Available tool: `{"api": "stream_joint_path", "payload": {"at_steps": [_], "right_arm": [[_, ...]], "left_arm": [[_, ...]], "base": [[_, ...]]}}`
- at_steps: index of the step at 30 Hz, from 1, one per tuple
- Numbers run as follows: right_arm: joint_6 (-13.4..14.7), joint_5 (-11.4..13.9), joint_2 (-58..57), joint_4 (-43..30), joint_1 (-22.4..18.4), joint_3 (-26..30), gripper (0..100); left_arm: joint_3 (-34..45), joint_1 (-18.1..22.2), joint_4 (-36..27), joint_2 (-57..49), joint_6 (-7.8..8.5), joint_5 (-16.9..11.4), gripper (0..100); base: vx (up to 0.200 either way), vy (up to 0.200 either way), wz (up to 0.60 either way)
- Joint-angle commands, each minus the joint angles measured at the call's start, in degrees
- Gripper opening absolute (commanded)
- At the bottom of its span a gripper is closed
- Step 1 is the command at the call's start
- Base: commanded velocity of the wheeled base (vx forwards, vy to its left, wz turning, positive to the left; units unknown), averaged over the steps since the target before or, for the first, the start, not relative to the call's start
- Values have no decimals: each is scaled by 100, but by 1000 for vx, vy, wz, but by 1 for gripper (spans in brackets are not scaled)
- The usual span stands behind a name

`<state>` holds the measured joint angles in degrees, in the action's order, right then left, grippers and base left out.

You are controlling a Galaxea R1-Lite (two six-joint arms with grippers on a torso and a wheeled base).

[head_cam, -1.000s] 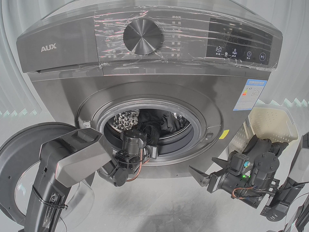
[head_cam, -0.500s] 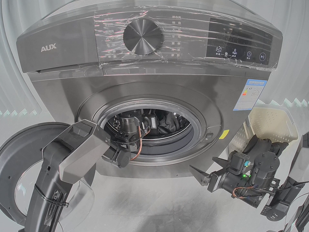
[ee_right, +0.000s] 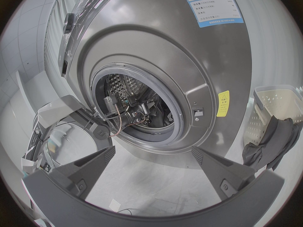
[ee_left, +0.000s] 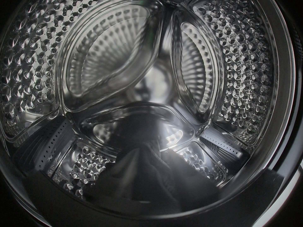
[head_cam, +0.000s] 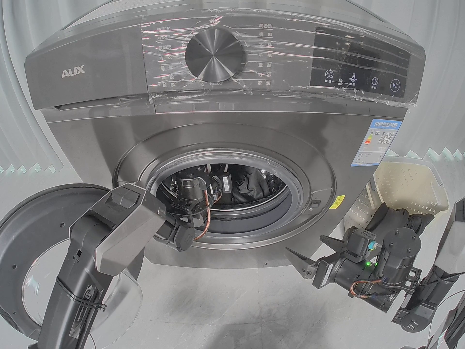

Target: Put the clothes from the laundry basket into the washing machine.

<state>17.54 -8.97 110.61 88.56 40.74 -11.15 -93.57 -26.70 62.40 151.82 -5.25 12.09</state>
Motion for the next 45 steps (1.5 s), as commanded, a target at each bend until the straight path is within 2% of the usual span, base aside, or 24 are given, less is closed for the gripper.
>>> {"api": "stream_joint_path", "payload": {"at_steps": [1, 13, 18, 19, 25, 27, 29, 31, 32, 34, 37, 40, 41, 43, 44, 45], "right_arm": [[4, 1, -4, 3, 4, -10, 100], [4, 1, -48, 3, -5, 8, 100], [4, 1, -57, 3, -14, 8, 100], [4, 1, -57, 3, -14, 8, 100], [4, 1, -74, 3, -14, 17, 100], [4, -8, -83, 3, -14, 52, 100], [4, -17, -83, 3, -5, 105, 100], [-5, -17, -92, 3, -5, 105, 100], [-32, -43, -136, 3, -14, 175, 100], [-58, -70, -188, 3, -14, 254, 100], [-111, -237, -250, 3, -14, 395, 100], [-190, -298, -294, 3, -14, 518, 100], [-234, -316, -417, 3, -14, 553, 100], [-234, -316, -417, 3, -14, 553, 100], [-418, -377, -663, 3, -49, 606, 100], [-568, -439, -804, 3, -163, 658, 100]], "left_arm": [[15, -46, 9, 14, -63, 4, 100], [815, -398, 123, -346, -72, 48, 100], [1518, -600, 281, -707, -72, 109, 100], [2027, -758, 474, -891, -72, 127, 100], [3451, -1197, 1072, -1331, -72, 294, 100], [4207, -1382, 1283, -1665, -72, 311, 100], [4726, -1487, 1415, -1972, -72, 311, 100], [4787, -1496, 1432, -2016, -72, 311, 100], [5376, -1567, 1661, -2420, -81, 311, 100], [5886, -1602, 1863, -2781, -90, 311, 100], [6633, -1672, 2224, -3229, -99, 311, 100], [7116, -1690, 2575, -3537, -151, 311, 100], [7441, -1734, 2654, -3695, -239, 311, 100], [7441, -1734, 2654, -3695, -239, 311, 100], [7995, -1953, 2645, -4161, -635, 329, 100], [8206, -2050, 2645, -4389, -784, 355, 100]], "base": [[0, 0, 0], [0, 0, 0], [0, 0, 0], [0, 0, 0], [0, 0, 0], [0, 0, 0], [0, 0, 0], [0, 0, 0], [0, 0, 0], [0, 0, 0], [0, 0, 0], [0, 0, 0], [0, 0, 0], [0, 0, 0], [0, 0, 0], [0, 0, 0]]}}
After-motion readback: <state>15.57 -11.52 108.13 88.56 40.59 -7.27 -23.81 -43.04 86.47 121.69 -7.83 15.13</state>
